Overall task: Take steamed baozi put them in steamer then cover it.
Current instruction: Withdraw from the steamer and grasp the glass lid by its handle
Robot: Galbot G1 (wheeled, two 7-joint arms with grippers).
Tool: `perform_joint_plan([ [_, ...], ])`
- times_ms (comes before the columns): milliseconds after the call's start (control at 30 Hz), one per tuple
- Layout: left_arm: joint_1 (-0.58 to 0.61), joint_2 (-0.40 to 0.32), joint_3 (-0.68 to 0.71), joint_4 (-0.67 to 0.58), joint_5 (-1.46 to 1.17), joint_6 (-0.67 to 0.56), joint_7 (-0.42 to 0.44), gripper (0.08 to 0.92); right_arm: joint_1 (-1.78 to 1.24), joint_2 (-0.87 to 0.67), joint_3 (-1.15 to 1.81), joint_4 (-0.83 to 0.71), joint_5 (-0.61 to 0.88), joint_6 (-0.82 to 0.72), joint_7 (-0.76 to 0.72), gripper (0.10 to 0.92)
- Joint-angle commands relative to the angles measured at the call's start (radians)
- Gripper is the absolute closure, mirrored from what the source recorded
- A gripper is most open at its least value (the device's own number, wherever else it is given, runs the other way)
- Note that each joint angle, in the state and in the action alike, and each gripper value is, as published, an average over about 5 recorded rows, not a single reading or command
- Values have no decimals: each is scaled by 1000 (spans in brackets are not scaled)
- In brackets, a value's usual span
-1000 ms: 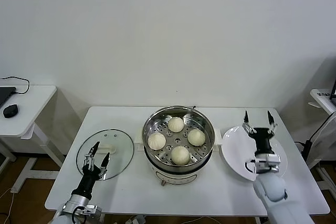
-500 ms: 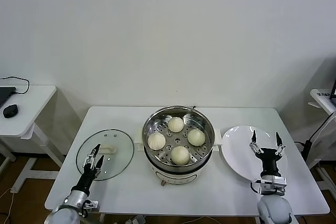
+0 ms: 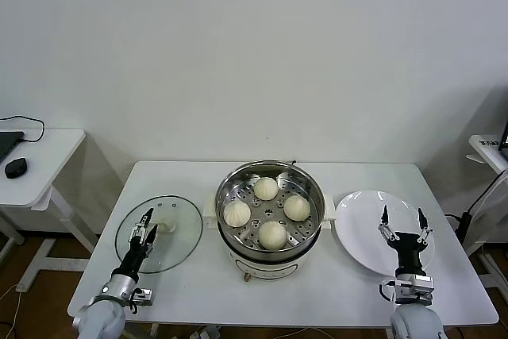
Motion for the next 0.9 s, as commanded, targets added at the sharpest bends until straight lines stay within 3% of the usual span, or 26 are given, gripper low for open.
perform_joint_plan([
  [33,-58,-1,12,53,18,0,-1,177,-11,8,9,2,-7,3,-4,203],
  [767,-110,-17,30,114,19,0,19,177,-4,5,23,-13,-18,4,-9,203],
  [900,-116,-17,30,130,16,-4,25,235,-4,0,26,-14,-18,4,-9,203],
])
